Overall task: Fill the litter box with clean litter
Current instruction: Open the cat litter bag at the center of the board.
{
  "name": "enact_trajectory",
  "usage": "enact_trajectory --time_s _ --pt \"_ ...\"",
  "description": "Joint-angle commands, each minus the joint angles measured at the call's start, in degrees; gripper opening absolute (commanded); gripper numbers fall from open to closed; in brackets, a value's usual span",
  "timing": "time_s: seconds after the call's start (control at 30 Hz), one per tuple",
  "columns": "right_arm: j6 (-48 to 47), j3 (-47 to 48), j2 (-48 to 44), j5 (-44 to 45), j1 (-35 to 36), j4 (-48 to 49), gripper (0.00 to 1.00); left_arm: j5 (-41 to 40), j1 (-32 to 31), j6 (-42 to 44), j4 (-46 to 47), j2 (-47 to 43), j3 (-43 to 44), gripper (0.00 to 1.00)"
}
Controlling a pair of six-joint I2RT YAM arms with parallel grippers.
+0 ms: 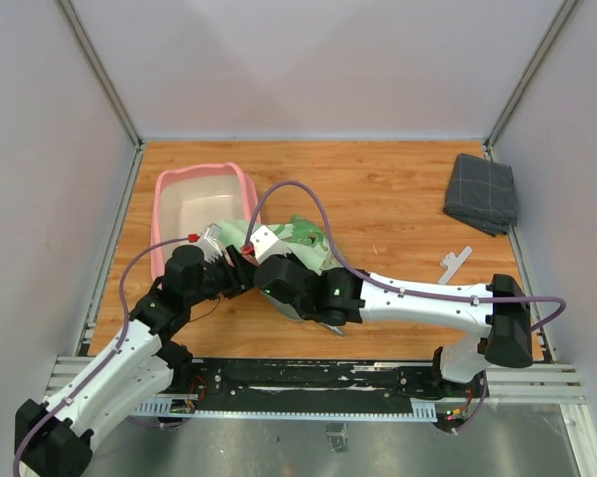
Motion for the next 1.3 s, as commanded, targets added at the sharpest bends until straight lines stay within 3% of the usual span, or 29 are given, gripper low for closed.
enact_trajectory --time_s 0.0,0.03,0.1,0.17,0.6,0.67,0.77,0.87,1.17,1.27 --pt "2.22 -1.67 -0.80 -1.14 -0.68 0.13 0.09 -3.92 -0.53 2.14 -1.87 -1.83 2.32 0.51" --pt "2.34 -1.77 -0.64 -1.29 -0.52 0.11 0.20 -4.36 -0.53 2.57 -2.46 -1.82 2.66 0.51" --pt "2.34 -1.51 0.01 -0.83 -0.10 0.12 0.31 -4.41 -0.54 2.86 -2.86 -1.39 2.85 0.50" --pt "2.28 -1.01 1.08 0.04 0.42 -0.01 0.36 -4.17 -0.53 2.85 -2.87 -0.91 2.82 0.48" --pt "4.57 0.76 5.84 -0.23 2.07 -0.03 0.44 -5.16 -0.53 3.45 -2.87 -0.54 1.87 0.35" --pt "4.46 0.82 6.59 0.82 2.07 0.04 0.39 -5.14 -0.53 3.45 -2.88 -0.41 1.90 0.34" --pt "3.02 1.18 6.58 4.15 2.01 -0.68 0.15 -5.49 -0.53 3.98 -3.11 -0.28 2.18 0.33" --pt "0.25 1.75 3.97 8.58 1.91 -1.78 0.02 -6.52 -0.53 5.10 -4.60 0.26 2.75 0.33" --pt "-6.05 -0.73 -1.81 14.04 -0.22 0.02 0.01 -6.94 -0.54 4.92 -5.26 -0.42 2.32 0.31" --pt "-7.25 -0.34 -1.72 15.15 -0.28 0.71 0.01 -5.54 -0.53 4.12 -4.17 -0.01 4.40 0.39"
